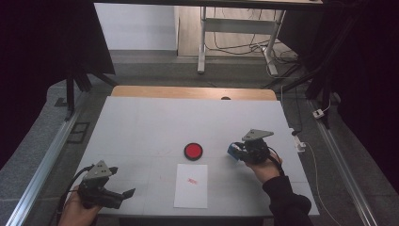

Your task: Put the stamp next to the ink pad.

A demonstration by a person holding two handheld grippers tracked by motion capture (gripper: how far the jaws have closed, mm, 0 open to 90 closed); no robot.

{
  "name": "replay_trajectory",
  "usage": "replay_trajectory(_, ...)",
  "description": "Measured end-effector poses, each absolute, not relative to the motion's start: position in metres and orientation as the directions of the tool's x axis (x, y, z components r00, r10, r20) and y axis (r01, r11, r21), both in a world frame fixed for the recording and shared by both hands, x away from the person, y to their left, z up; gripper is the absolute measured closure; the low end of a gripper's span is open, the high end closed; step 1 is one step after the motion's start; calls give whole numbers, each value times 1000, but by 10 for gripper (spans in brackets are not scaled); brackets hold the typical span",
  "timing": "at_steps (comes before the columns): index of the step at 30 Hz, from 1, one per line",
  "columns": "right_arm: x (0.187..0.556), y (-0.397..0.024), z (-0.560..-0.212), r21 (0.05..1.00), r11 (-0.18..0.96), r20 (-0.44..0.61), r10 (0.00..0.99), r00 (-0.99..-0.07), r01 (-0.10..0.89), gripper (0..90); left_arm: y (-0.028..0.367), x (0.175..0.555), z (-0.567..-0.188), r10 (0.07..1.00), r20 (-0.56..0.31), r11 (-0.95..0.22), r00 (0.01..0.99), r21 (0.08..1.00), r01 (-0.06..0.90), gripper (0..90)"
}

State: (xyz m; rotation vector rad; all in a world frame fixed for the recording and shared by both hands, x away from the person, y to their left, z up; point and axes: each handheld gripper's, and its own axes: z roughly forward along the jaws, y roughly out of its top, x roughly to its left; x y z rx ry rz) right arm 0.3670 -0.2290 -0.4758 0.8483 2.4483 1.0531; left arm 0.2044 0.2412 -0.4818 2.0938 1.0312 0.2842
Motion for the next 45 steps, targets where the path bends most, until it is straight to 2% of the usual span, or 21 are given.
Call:
replay_trajectory(25,374,-229,-491,701,570,-57,644,-763,429,685,240,205,-482,747,-128,-384,652,717,581,1)
replay_trajectory(33,373,-230,-487,713,556,-56,653,-755,428,627,240,205,-482,747,-128,-386,653,716,582,2)
replay_trajectory(39,370,-228,-479,728,534,-51,668,-742,431,546,241,205,-482,749,-131,-381,649,717,584,2)
replay_trajectory(45,363,-228,-470,734,511,-33,686,-727,448,385,241,205,-482,750,-133,-378,648,718,585,2)
